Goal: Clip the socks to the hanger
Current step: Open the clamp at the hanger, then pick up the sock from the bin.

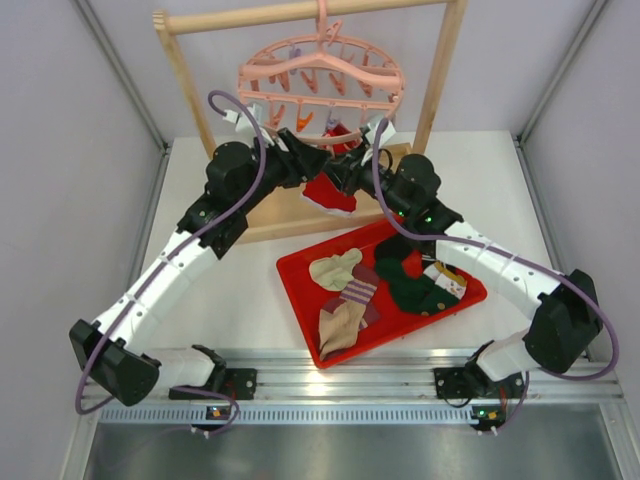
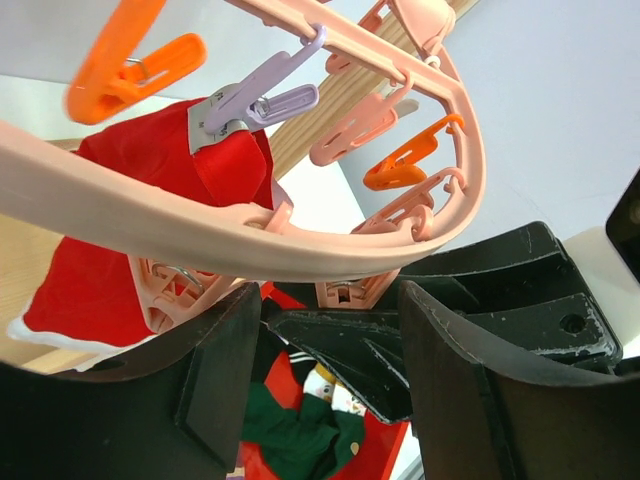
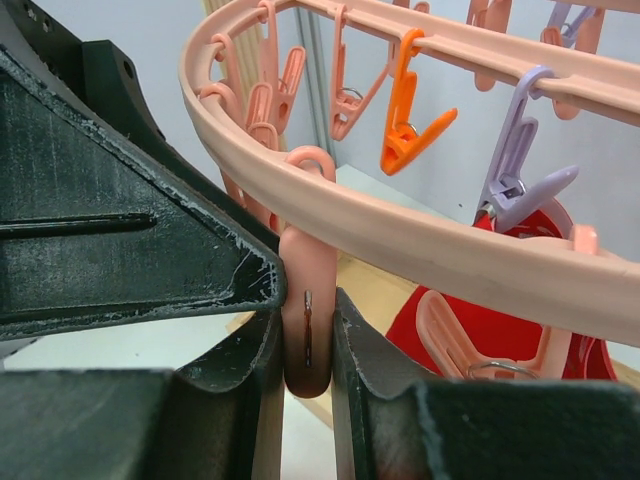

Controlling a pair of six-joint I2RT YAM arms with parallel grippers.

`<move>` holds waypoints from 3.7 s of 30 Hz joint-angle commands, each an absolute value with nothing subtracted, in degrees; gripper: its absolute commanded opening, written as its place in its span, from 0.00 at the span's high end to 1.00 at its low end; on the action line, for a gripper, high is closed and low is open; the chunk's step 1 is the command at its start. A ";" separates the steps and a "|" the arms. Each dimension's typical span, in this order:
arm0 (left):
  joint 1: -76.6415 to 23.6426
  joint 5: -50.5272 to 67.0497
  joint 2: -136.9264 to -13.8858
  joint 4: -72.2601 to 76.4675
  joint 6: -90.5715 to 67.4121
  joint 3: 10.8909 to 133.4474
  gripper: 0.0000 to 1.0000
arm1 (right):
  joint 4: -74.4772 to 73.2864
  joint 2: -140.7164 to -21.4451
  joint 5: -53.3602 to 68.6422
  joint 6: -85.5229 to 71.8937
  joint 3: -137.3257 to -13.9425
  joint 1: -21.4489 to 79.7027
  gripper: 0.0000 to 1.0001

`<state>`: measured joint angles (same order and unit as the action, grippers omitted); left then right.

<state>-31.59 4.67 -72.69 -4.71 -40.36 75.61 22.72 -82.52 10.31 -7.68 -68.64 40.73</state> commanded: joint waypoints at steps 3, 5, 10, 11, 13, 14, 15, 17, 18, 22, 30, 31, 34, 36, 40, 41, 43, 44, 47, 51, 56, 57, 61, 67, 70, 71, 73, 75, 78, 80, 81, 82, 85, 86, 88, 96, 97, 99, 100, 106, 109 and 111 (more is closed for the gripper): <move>-31.73 5.54 -73.48 1.75 -40.25 77.61 0.38 | 26.28 -80.16 12.04 -8.35 -68.03 41.48 1.00; -31.64 5.45 -73.82 3.07 -40.60 77.70 0.39 | 26.02 -80.07 12.13 -8.44 -67.94 41.48 1.00; -31.82 6.24 -75.67 4.13 -40.78 79.01 0.41 | 26.10 -79.54 12.48 -8.35 -67.50 41.48 1.00; -31.82 6.33 -75.76 4.13 -40.87 79.01 0.41 | 26.10 -79.63 12.39 -8.44 -67.50 41.48 1.00; -31.73 6.33 -76.37 3.96 -41.13 79.45 0.42 | 26.02 -79.63 12.39 -8.44 -67.67 41.48 1.00; -31.73 6.42 -76.64 3.87 -41.39 79.63 0.42 | 26.02 -79.63 12.39 -8.35 -67.68 41.48 1.00; -31.82 6.50 -76.81 3.87 -41.57 79.72 0.43 | 26.02 -79.63 12.48 -8.35 -67.68 41.48 1.00; -31.73 6.07 -77.17 3.87 -41.66 79.98 0.44 | 25.93 -79.72 12.57 -8.26 -67.76 41.57 1.00; -31.82 6.06 -77.17 3.87 -41.57 80.15 0.45 | 25.84 -79.72 12.39 -8.09 -67.76 41.57 1.00; -31.73 5.36 -77.43 3.52 -41.22 80.51 0.53 | 25.40 -79.81 12.04 -8.00 -67.68 41.83 1.00; -31.73 4.48 -77.61 1.67 -40.61 80.95 0.91 | 23.21 -79.19 11.87 -8.17 -67.41 42.01 0.90; -31.82 4.48 -77.35 1.67 -40.61 80.77 0.93 | 22.77 -78.93 11.78 -8.09 -67.15 42.10 0.83; -31.73 4.48 -77.25 1.41 -40.52 80.33 1.00 | 21.27 -77.09 11.51 -8.00 -65.13 41.84 0.60; -31.73 4.31 -77.08 1.14 -40.43 80.16 1.00 | 18.83 -75.42 11.69 -8.78 -63.64 41.57 0.41; -31.73 4.31 -76.99 0.88 -40.25 79.72 1.00 | 10.76 -72.25 14.76 -9.93 -62.40 40.08 0.22; -31.73 4.48 -76.99 0.88 -40.17 79.72 1.00 | 8.90 -71.12 15.90 -9.84 -62.23 39.03 0.20; -31.73 4.83 -76.90 0.79 -39.82 79.63 1.00 | 1.90 -70.32 20.82 -8.88 -62.75 37.62 0.15; -31.73 5.01 -76.90 0.79 -39.81 79.63 1.00 | 0.19 -69.88 22.40 -8.35 -63.54 35.96 0.13; -31.73 5.62 -77.17 0.53 -39.72 79.54 1.00 | -12.51 -69.35 30.30 -2.74 -64.51 31.58 0.11; -31.73 6.41 -77.52 0.70 -40.25 79.11 1.00 | -25.90 -68.21 29.54 9.47 -61.97 29.18 0.00; -31.73 7.56 -77.26 1.76 -40.69 78.31 1.00 | -32.95 -66.18 28.12 21.52 -54.86 29.00 0.06; -31.73 7.65 -77.17 1.76 -40.78 78.22 1.00 | -33.57 -66.62 27.52 22.40 -54.50 29.18 0.12; -31.73 7.91 -77.08 1.85 -40.43 77.96 1.00 | -33.93 -71.01 26.37 19.43 -55.55 31.37 0.37; -31.64 8.00 -77.34 1.85 -40.60 77.87 1.00 | -23.14 -75.05 23.47 11.69 -52.12 34.45 0.44; -31.73 7.74 -77.52 1.76 -40.78 77.96 1.00 | -15.95 -77.69 23.99 10.90 -48.97 34.81 0.44; -31.73 7.56 -77.43 1.67 -40.78 77.96 1.00 | -13.73 -77.96 23.99 11.07 -47.82 34.89 0.43; -31.73 7.56 -77.52 1.50 -40.69 78.05 1.00 | -10.30 -79.35 23.91 11.60 -46.15 34.89 0.41; -31.64 7.56 -77.87 1.32 -40.69 78.40 1.00 | -7.65 -81.03 23.47 11.95 -45.18 34.89 0.37; -31.73 7.47 -77.87 1.32 -40.87 78.22 1.00 | -5.97 -83.93 22.42 11.34 -45.26 34.98 0.37; -31.64 7.38 -77.87 1.32 -40.78 78.05 1.00 | -5.19 -84.99 22.24 10.81 -46.14 34.98 0.37; -31.64 7.47 -77.87 1.23 -40.87 77.87 1.00 | -4.05 -85.08 21.89 10.55 -46.06 34.98 0.37; -31.55 7.47 -77.87 1.14 -40.87 77.87 1.00 | -4.39 -85.95 21.45 10.63 -46.84 35.50 0.37; -31.47 7.65 -78.13 1.05 -41.22 77.96 1.00 | -7.46 -88.41 19.43 10.11 -48.68 36.21 0.37; -31.46 7.65 -78.31 1.05 -41.22 78.05 1.00 | -8.34 -88.94 18.90 10.11 -49.13 36.47 0.37; -31.38 7.73 -78.22 0.97 -41.22 78.05 1.00 | -10.36 -90.08 17.67 10.11 -49.83 37.17 0.37; -31.03 7.91 -78.31 0.97 -41.57 77.78 1.00 | -14.85 -95.36 10.11 10.46 -53.43 39.02 0.41; -31.11 7.91 -78.40 0.97 -41.57 77.87 1.00 | -15.03 -96.41 9.59 10.11 -54.22 39.28 0.42; -31.03 7.91 -78.31 0.88 -41.40 77.78 1.00 | -16.26 -97.38 8.18 9.76 -54.84 39.55 0.45; -31.03 7.91 -78.31 0.79 -41.40 77.87 1.00 | -16.61 -98.25 7.74 9.58 -55.10 39.81 0.46; -30.94 8.08 -78.31 0.70 -41.40 77.52 1.00 | -16.96 -98.09 4.75 10.72 -53.88 42.09 0.72; -30.94 8.09 -78.31 0.53 -41.57 77.26 1.00 | -17.58 -96.95 4.22 11.34 -53.70 42.45 0.95; -30.85 8.17 -78.31 0.53 -41.83 77.08 1.00 | -18.63 -95.89 5.18 11.43 -53.70 42.45 1.00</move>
<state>-31.16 7.27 -78.32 -0.82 -40.88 78.02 -13.85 -96.75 5.56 10.98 -54.61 41.43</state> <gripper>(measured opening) 0.223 0.023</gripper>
